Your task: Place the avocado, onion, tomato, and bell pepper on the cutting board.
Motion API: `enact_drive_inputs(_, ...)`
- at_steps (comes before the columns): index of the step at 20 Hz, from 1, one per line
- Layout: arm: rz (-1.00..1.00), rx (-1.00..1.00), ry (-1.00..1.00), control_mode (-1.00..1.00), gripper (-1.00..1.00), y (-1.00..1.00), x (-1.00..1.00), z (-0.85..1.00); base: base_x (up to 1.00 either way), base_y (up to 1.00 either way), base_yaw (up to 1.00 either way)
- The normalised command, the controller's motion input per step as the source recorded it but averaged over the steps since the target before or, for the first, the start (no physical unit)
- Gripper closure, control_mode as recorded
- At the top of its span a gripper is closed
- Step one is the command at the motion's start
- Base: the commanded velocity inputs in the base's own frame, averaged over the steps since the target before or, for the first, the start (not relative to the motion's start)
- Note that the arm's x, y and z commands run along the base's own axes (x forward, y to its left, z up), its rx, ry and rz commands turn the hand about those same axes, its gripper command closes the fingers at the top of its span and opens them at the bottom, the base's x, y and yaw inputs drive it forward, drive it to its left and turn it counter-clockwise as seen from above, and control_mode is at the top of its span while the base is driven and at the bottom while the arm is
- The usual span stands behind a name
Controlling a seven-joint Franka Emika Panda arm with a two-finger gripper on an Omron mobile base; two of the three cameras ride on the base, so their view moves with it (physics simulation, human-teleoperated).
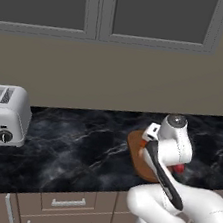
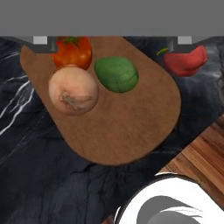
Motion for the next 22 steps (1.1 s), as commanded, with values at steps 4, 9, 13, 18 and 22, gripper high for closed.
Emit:
enact_drive_inputs(4,0.0,0.0,-0.13,-1.0,-1.0,-0.52,-0.39,0.16,0.0,0.0,0.0)
enact_drive_inputs(9,0.0,0.05,-0.05,-1.0,-1.0,-0.34,-0.11,0.25,0.0,0.0,0.0)
enact_drive_inputs(13,0.01,0.02,-0.05,-1.0,-1.0,-0.25,-0.08,0.18,0.0,0.0,0.0)
enact_drive_inputs(18,0.09,0.02,0.0,-1.0,-1.0,-0.03,0.0,0.15,0.0,0.0,0.0)
enact_drive_inputs(22,0.14,0.0,0.05,-1.0,-1.0,0.0,0.0,0.0,0.0,0.0,0.0)
